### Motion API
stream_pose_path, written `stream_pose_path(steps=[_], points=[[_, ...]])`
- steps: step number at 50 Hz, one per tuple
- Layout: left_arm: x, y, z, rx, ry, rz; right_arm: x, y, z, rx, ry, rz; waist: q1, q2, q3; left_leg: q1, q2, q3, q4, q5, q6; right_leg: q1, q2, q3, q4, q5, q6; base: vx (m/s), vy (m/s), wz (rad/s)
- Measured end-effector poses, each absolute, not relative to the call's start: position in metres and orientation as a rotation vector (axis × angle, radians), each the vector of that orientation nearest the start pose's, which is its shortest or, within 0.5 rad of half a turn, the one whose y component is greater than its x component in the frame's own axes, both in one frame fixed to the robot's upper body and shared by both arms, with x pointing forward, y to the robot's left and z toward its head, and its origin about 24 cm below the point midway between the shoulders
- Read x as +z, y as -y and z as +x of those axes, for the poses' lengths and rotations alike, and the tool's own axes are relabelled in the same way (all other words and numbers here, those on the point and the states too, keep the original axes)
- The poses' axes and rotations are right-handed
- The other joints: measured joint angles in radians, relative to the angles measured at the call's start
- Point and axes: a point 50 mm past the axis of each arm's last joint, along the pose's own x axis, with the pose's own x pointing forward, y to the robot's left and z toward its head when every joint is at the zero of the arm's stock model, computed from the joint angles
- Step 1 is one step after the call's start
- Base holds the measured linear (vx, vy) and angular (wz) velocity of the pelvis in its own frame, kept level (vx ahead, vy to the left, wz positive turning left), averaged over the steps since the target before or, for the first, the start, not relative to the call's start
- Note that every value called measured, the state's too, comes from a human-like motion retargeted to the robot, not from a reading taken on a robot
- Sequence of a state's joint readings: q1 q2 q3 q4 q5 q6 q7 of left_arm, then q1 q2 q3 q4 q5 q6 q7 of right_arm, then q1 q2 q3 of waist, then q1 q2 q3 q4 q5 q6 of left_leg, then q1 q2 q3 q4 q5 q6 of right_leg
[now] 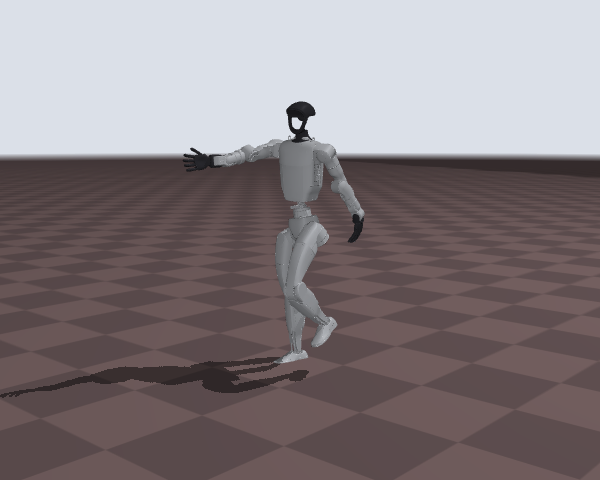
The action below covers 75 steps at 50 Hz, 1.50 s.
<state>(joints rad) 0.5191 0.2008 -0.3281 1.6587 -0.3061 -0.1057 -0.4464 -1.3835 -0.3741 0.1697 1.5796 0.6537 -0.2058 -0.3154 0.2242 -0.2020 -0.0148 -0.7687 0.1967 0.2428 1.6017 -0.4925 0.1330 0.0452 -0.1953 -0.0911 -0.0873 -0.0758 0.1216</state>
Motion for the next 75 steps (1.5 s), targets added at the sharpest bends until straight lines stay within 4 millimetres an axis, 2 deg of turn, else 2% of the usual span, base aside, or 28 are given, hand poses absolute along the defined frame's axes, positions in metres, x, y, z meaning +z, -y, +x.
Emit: stream_pose_path(steps=[3, 6, 8, 10, 13, 16, 19, 22, 24, 27, 29, 32, 35, 38, 40, 42, 44, 46, 49, 52, 55, 58, 60, 63, 66, 70, 73, 75], points=[[-0.162, -0.210, -0.090, -0.061, -1.724, -0.118, 0.092, 0.214, 0.396, -0.444, -0.202, 0.156, 0.033, 0.009, 0.071, 0.479, -0.075, 0.099, -0.696, 0.165, -0.059, 0.078, -0.005, 0.057, 0.021, -0.003, 0.002, 0.15, 0.12, -1.07], [-0.165, -0.221, 0.078, 0.102, -1.235, 0.055, -0.015, 0.224, 0.331, -0.459, -0.454, 0.107, -0.010, 0.102, 0.175, 0.978, -0.148, 0.149, -1.411, 0.186, -0.090, 0.166, 0.054, 0.052, 0.100, -0.020, 0.004, 0.12, 0.25, -0.03], [-0.135, -0.215, 0.178, 0.107, -0.974, 0.066, -0.086, 0.234, 0.255, -0.413, -0.738, 0.009, -0.122, 0.185, 0.177, 1.080, -0.116, 0.127, -1.624, 0.225, -0.165, 0.066, 0.112, -0.013, 0.329, -0.026, -0.053, -0.12, 0.28, 1.64], [-0.086, -0.208, 0.264, -0.013, -0.802, 0.164, -0.141, 0.236, 0.158, -0.271, -1.087, -0.073, -0.219, 0.218, 0.130, 1.032, -0.096, 0.096, -1.689, 0.273, -0.218, -0.268, 0.089, -0.050, 0.834, 0.050, -0.079, -0.22, 0.18, 1.43], [0.035, -0.213, 0.370, 0.005, -0.450, 0.301, -0.171, 0.230, 0.000, -0.068, -1.578, -0.090, -0.369, 0.219, 0.157, 1.007, -0.086, 0.003, -1.689, 0.289, -0.231, -0.591, 0.019, -0.040, 1.334, 0.265, -0.009, -0.10, 0.10, 1.58], [0.176, -0.216, 0.422, 0.077, -0.094, 0.380, -0.151, 0.220, -0.127, 0.050, -1.926, -0.010, -0.462, 0.225, 0.211, 1.014, -0.080, -0.046, -1.689, 0.296, -0.214, -0.788, -0.129, -0.079, 1.708, 0.086, -0.099, -0.04, 0.12, 0.93], [0.295, -0.221, 0.424, 0.131, 0.188, 0.425, -0.113, 0.214, -0.210, 0.029, -2.132, 0.121, -0.506, 0.224, 0.237, 1.009, -0.080, -0.053, -1.689, 0.297, -0.181, -0.941, -0.206, -0.067, 1.940, -0.050, -0.175, -0.02, 0.07, 0.06], [0.361, -0.224, 0.410, 0.169, 0.338, 0.460, -0.078, 0.210, -0.262, -0.123, -2.242, 0.250, -0.511, 0.233, 0.225, 0.994, -0.057, -0.035, -1.689, 0.298, -0.180, -1.035, -0.093, -0.023, 2.011, -0.004, -0.140, 0.02, -0.04, -0.34], [0.375, -0.224, 0.406, 0.181, 0.358, 0.479, -0.065, 0.208, -0.277, -0.217, -2.269, 0.299, -0.507, 0.232, 0.206, 0.979, -0.058, -0.029, -1.689, 0.298, -0.187, -1.043, -0.058, -0.017, 2.004, 0.014, -0.124, 0.01, -0.02, -0.11], [0.357, -0.217, 0.413, 0.150, 0.318, 0.483, -0.070, 0.201, -0.273, -0.253, -2.246, 0.324, -0.488, 0.225, 0.175, 0.960, -0.072, -0.034, -1.689, 0.291, -0.192, -0.970, -0.045, -0.025, 1.917, 0.009, -0.108, 0.00, 0.00, 0.00], [0.318, -0.210, 0.422, 0.099, 0.250, 0.457, -0.090, 0.196, -0.250, -0.222, -2.181, 0.310, -0.458, 0.221, 0.160, 0.959, -0.080, -0.036, -1.689, 0.279, -0.191, -0.868, -0.004, -0.024, 1.781, 0.028, -0.073, 0.03, -0.06, 0.02], [0.222, -0.201, 0.428, 0.020, 0.068, 0.381, -0.130, 0.196, -0.188, -0.185, -2.019, 0.241, -0.394, 0.209, 0.146, 0.983, -0.107, -0.030, -1.689, 0.258, -0.189, -0.632, 0.044, -0.017, 1.436, 0.069, -0.037, 0.08, -0.06, -0.17], [0.094, -0.198, 0.401, -0.034, -0.230, 0.297, -0.163, 0.208, -0.094, -0.220, -1.785, 0.145, -0.299, 0.182, 0.150, 1.040, -0.160, -0.008, -1.689, 0.250, -0.182, -0.273, 0.034, -0.047, 0.899, -0.021, -0.044, 0.16, -0.09, -0.62], [-0.032, -0.203, 0.323, -0.076, -0.596, 0.270, -0.171, 0.224, 0.035, -0.331, -1.447, 0.071, -0.136, 0.132, 0.162, 1.035, -0.212, 0.055, -1.589, 0.228, -0.126, 0.054, 0.022, -0.058, 0.361, -0.178, -0.015, 0.09, -0.21, -1.53], [-0.106, -0.209, 0.235, -0.178, -0.928, 0.290, -0.153, 0.229, 0.127, -0.382, -1.207, 0.078, -0.023, 0.073, 0.162, 0.880, -0.212, 0.110, -1.272, 0.205, -0.100, 0.168, -0.015, -0.022, 0.099, -0.095, 0.001, -0.07, -0.29, -1.51], [-0.154, -0.213, 0.128, -0.203, -1.229, 0.121, -0.112, 0.239, 0.216, -0.419, -0.955, 0.067, 0.015, 0.069, 0.112, 0.516, -0.105, 0.061, -0.722, 0.239, -0.118, 0.151, 0.002, 0.001, 0.000, -0.006, -0.019, -0.14, -0.21, -0.43], [-0.171, -0.215, 0.021, -0.099, -1.454, -0.060, -0.047, 0.247, 0.298, -0.467, -0.669, 0.090, 0.054, 0.075, 0.118, 0.275, -0.046, -0.003, -0.356, 0.245, -0.131, 0.144, 0.009, 0.026, 0.000, 0.015, -0.011, -0.05, -0.09, -0.42], [-0.164, -0.216, -0.076, 0.025, -1.654, -0.182, 0.035, 0.250, 0.360, -0.530, -0.407, 0.139, 0.096, 0.062, 0.145, 0.116, 0.040, 0.018, -0.065, 0.164, -0.088, 0.147, -0.004, 0.046, 0.000, 0.020, -0.001, 0.01, -0.06, -0.61], [-0.124, -0.215, -0.189, 0.132, -1.913, -0.239, 0.160, 0.251, 0.406, -0.652, -0.045, 0.226, 0.153, 0.036, 0.163, -0.060, 0.206, 0.067, 0.270, 0.077, 0.015, 0.128, -0.013, 0.075, 0.000, 0.017, -0.022, 0.02, -0.08, -0.45], [-0.077, -0.209, -0.261, 0.133, -2.108, -0.326, 0.250, 0.250, 0.416, -0.590, 0.196, 0.217, 0.166, 0.020, 0.140, -0.213, 0.197, 0.017, 0.434, 0.064, 0.042, 0.097, -0.016, 0.072, 0.000, 0.019, -0.036, 0.02, -0.03, 0.23], [-0.053, -0.202, -0.289, 0.161, -2.206, -0.399, 0.282, 0.250, 0.415, -0.572, 0.200, 0.164, 0.130, 0.011, 0.101, -0.279, 0.101, -0.026, 0.457, 0.058, 0.035, 0.065, -0.019, 0.048, 0.000, 0.030, -0.026, 0.00, 0.02, 0.59], [-0.072, -0.193, -0.272, 0.099, -2.187, -0.403, 0.265, 0.241, 0.418, -0.583, 0.107, 0.140, 0.076, 0.014, 0.065, -0.230, 0.048, -0.036, 0.365, 0.067, 0.024, 0.038, -0.008, 0.030, 0.000, 0.032, -0.028, -0.02, 0.01, 0.37], [-0.098, -0.188, -0.239, 0.021, -2.105, -0.371, 0.232, 0.230, 0.421, -0.565, 0.045, 0.133, 0.048, 0.019, 0.046, -0.135, 0.014, -0.030, 0.237, 0.079, 0.000, 0.029, -0.001, 0.029, 0.000, 0.026, -0.028, 0.00, 0.02, -0.09], [-0.145, -0.193, -0.151, -0.057, -1.866, -0.251, 0.146, 0.217, 0.412, -0.507, -0.089, 0.129, 0.043, 0.021, 0.051, 0.149, -0.053, 0.011, -0.140, 0.126, -0.051, 0.056, -0.008, 0.057, 0.000, 0.011, -0.014, 0.05, 0.06, -0.59], [-0.173, -0.212, -0.015, -0.011, -1.530, -0.050, 0.040, 0.219, 0.370, -0.453, -0.330, 0.105, 0.068, 0.052, 0.129, 0.636, -0.129, 0.105, -0.820, 0.205, -0.086, 0.128, 0.002, 0.100, 0.052, -0.010, 0.012, 0.14, 0.12, -0.81], [-0.129, -0.217, 0.191, 0.151, -0.950, 0.016, -0.088, 0.241, 0.251, -0.414, -0.776, -0.035, -0.093, 0.185, 0.165, 1.053, -0.149, 0.124, -1.516, 0.165, -0.147, 0.100, 0.107, 0.016, 0.247, -0.033, -0.019, 0.00, 0.25, 1.20], [-0.054, -0.215, 0.300, 0.002, -0.681, 0.143, -0.153, 0.247, 0.114, -0.216, -1.236, -0.148, -0.267, 0.249, 0.091, 1.024, -0.102, 0.073, -1.682, 0.249, -0.232, -0.340, 0.107, -0.042, 0.897, 0.110, -0.035, -0.19, 0.15, 1.52], [0.017, -0.226, 0.356, -0.002, -0.485, 0.267, -0.166, 0.249, 0.019, -0.130, -1.523, -0.154, -0.372, 0.251, 0.105, 1.016, -0.086, 0.024, -1.689, 0.269, -0.238, -0.564, 0.081, -0.029, 1.243, 0.270, 0.012, -0.11, 0.06, 1.18]])
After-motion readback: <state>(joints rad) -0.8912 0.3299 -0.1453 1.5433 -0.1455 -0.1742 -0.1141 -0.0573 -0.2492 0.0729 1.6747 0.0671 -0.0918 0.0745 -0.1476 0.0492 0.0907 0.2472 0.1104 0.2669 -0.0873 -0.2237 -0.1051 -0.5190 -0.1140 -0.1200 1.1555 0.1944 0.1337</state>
